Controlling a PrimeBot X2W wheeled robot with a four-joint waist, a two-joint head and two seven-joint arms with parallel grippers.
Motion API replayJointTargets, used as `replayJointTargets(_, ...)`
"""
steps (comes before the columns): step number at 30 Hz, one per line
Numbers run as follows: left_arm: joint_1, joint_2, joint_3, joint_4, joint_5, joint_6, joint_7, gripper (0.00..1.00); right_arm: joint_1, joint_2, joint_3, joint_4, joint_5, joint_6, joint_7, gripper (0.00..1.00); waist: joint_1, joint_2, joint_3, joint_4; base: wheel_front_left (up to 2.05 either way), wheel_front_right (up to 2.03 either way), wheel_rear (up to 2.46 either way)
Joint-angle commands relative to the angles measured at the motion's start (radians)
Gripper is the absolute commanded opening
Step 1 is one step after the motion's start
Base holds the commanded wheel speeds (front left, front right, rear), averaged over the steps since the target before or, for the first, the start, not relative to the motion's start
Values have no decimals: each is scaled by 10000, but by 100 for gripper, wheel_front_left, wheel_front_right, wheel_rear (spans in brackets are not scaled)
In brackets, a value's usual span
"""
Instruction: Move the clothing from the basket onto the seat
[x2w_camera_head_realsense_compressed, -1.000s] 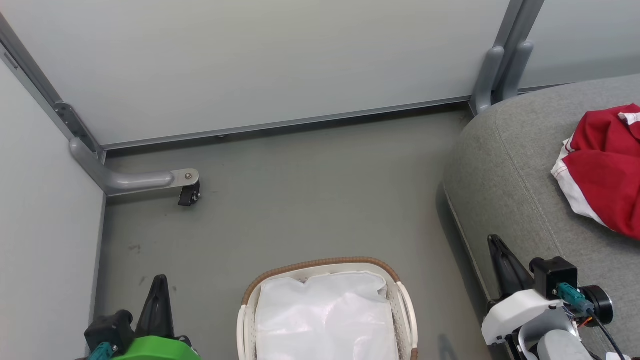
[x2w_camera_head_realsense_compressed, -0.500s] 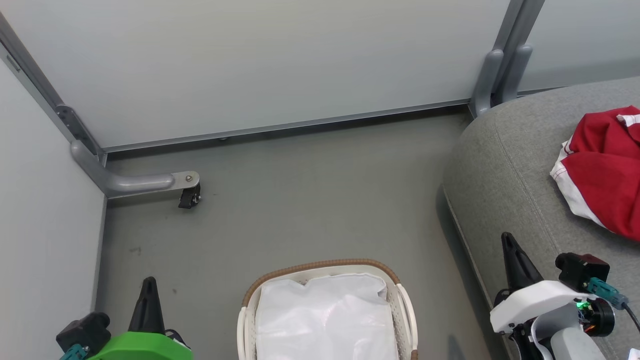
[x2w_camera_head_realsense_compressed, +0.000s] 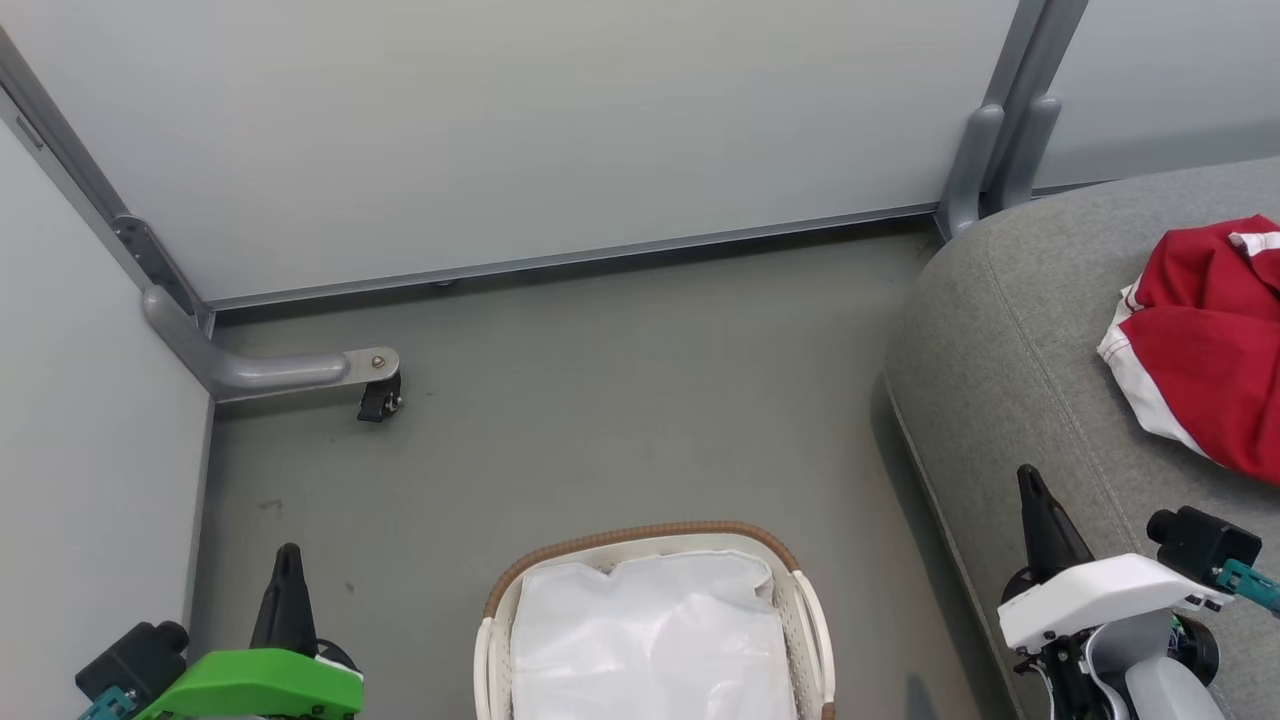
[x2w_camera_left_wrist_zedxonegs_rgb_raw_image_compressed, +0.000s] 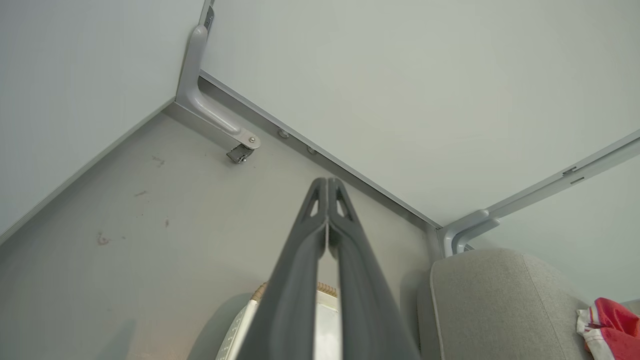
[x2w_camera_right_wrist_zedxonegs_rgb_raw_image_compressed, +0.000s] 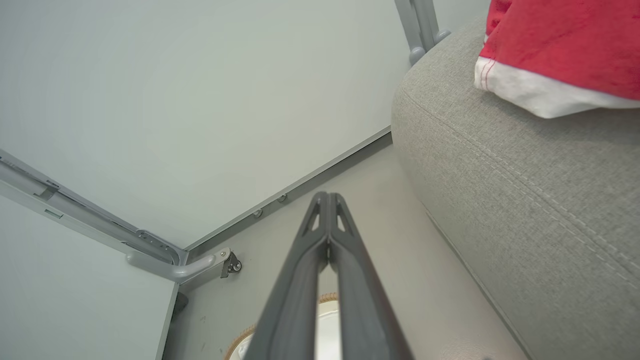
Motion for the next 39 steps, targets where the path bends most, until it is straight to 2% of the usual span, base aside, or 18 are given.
replayJointTargets(1, -301, 48, 78, -155, -319, -10, 73, 0, -64, -66, -51, -185, 400, -3, 73, 0, 0, 0, -7, -1, 0, 0, 0)
replayJointTargets(17, -472, 54, 233, -348, -2305, -15, 640, 0, -23, -84, -188, -378, 2705, -5, 629, 0, 0, 0, -95, -15, 0, 0, 0)
replayJointTargets(39, -659, 62, 415, -560, -4529, -21, 1272, 0, 27, -100, -340, -591, 5294, -7, 1253, 0, 0, 0, -214, -35, 0, 0, 0)
